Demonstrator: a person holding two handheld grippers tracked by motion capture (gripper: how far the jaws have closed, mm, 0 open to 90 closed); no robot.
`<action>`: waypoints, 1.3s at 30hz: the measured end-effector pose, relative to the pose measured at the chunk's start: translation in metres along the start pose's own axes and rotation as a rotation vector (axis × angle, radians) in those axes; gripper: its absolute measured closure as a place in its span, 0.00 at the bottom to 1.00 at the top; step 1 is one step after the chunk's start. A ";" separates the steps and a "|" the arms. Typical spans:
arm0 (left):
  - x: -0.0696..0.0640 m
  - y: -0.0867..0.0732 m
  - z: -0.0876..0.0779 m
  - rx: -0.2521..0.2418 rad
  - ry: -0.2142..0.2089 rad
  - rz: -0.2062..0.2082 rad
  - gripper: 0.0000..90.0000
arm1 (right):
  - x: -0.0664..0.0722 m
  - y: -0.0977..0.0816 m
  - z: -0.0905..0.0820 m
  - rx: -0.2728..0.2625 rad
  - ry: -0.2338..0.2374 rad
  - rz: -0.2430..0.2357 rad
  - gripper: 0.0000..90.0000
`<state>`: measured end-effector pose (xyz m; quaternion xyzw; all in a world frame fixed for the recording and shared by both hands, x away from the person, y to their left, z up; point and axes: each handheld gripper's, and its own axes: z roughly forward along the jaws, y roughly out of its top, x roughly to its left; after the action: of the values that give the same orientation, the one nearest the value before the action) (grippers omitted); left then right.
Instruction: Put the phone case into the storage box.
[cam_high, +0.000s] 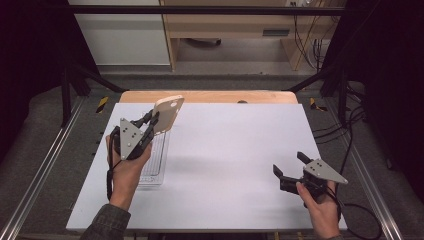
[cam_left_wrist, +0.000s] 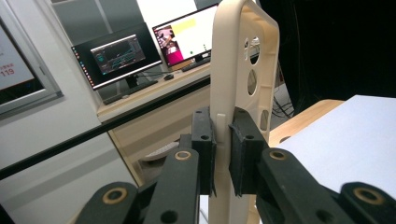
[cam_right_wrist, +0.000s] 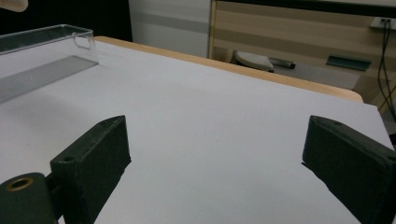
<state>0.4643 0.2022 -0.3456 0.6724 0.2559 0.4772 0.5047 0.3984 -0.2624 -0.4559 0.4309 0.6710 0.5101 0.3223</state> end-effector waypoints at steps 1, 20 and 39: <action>0.001 0.000 0.000 0.000 0.000 -0.002 0.90 | 0.001 -0.001 0.000 -0.007 -0.004 0.006 0.08; 0.035 -0.005 0.006 0.018 0.033 -0.076 0.90 | 0.005 -0.032 -0.003 -0.101 0.020 0.045 0.05; 0.052 -0.014 0.018 0.036 0.033 -0.147 0.90 | 0.012 -0.035 0.000 -0.135 0.062 0.021 0.04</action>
<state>0.5042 0.2419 -0.3389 0.6529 0.3215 0.4450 0.5218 0.3847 -0.2548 -0.4892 0.3992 0.6403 0.5704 0.3246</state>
